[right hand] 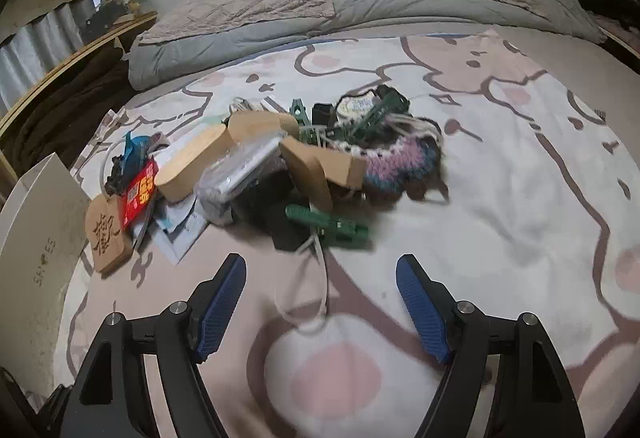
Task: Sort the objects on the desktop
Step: 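Close the right gripper on the green clothespin while left holds the bagged roll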
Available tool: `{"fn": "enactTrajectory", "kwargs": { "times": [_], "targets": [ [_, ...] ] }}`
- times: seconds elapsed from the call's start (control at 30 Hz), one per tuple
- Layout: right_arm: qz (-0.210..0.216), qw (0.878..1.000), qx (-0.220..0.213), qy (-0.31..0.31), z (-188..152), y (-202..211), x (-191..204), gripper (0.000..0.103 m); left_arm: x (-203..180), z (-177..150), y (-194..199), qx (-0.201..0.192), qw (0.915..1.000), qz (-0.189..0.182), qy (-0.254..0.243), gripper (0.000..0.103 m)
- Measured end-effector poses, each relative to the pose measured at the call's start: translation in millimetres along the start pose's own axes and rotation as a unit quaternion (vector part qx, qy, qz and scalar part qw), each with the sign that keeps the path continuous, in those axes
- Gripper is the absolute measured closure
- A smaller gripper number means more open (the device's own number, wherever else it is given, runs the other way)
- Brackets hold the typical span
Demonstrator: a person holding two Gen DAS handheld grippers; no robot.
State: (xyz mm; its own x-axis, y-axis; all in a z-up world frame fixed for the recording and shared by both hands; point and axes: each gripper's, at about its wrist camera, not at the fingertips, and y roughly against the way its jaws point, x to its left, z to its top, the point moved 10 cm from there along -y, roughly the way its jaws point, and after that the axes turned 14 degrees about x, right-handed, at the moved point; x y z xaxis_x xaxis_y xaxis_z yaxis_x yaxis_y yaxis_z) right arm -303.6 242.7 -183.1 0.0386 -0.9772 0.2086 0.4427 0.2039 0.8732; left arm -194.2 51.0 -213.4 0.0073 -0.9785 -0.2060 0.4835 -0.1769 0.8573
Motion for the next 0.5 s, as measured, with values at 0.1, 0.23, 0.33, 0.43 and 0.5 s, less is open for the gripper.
{"fn": "enactTrajectory", "kwargs": {
  "times": [0.1, 0.23, 0.33, 0.43, 0.5],
  "targets": [
    [-0.005, 1.0, 0.003, 0.014, 10.0, -5.2, -1.6, 0.025, 0.1, -0.5, 0.0, 0.0, 1.0, -0.001, 0.0, 0.04],
    [-0.027, 0.999, 0.009, 0.026, 17.8, -10.9, -11.4, 0.026, -0.6, -1.1, 0.0, 0.0, 1.0, 0.0, -0.002, 0.04],
    [-0.01, 0.999, 0.025, 0.03, 17.7, -20.6, -11.2, 0.027, -1.5, -2.2, -0.2, -0.001, 1.0, 0.005, -0.006, 0.039],
    [-0.013, 0.998, 0.039, 0.048, 15.3, -32.6, -5.2, 0.034, -1.8, -2.5, -0.2, -0.001, 1.0, 0.004, -0.005, 0.039],
    [-0.015, 0.998, 0.035, 0.058, 15.9, -35.2, -1.9, 0.036, -2.0, -2.7, -0.2, -0.001, 1.0, 0.003, -0.005, 0.038]
  ]
}}
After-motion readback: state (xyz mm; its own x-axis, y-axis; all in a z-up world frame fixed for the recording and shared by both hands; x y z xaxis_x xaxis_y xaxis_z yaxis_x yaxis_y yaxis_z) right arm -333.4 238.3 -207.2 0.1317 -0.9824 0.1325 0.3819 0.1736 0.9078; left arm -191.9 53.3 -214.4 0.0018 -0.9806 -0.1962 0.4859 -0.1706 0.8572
